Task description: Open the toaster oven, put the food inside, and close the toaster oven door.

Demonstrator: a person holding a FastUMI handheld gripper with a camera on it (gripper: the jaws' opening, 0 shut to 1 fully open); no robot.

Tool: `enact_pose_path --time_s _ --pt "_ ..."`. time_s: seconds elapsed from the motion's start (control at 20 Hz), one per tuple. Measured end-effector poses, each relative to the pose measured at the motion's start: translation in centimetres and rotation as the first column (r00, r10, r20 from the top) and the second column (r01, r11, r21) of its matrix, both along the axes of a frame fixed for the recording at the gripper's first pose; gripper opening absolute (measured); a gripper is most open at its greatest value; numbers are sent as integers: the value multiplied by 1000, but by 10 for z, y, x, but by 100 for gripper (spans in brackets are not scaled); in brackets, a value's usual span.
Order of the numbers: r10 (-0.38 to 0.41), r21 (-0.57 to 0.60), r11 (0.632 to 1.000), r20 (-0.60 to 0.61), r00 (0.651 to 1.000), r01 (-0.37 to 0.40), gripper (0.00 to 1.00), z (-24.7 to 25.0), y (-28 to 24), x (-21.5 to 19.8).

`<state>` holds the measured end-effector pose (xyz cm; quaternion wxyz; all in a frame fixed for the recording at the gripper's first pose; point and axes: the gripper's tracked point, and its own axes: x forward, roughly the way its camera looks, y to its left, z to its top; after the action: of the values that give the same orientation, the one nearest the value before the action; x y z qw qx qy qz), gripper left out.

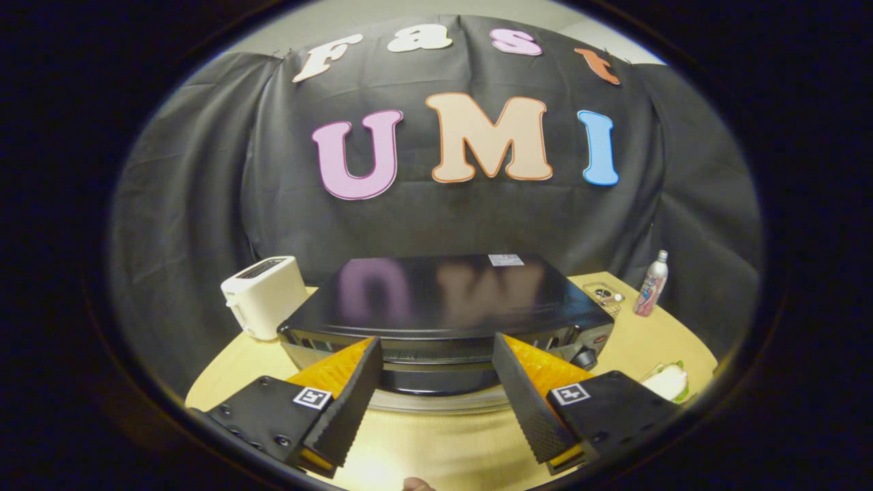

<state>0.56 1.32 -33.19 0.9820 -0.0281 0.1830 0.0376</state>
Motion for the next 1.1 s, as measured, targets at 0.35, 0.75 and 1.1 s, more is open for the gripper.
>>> enact_pose_path --time_s 0.35,0.75,1.1 --pt "3 -31 1000 -3 1000 -3 100 -6 -4 -26" --pt "-13 -31 999 -92 996 10 100 -22 -10 -63" --pt "-24 -40 999 -181 983 17 100 -45 -16 -96"
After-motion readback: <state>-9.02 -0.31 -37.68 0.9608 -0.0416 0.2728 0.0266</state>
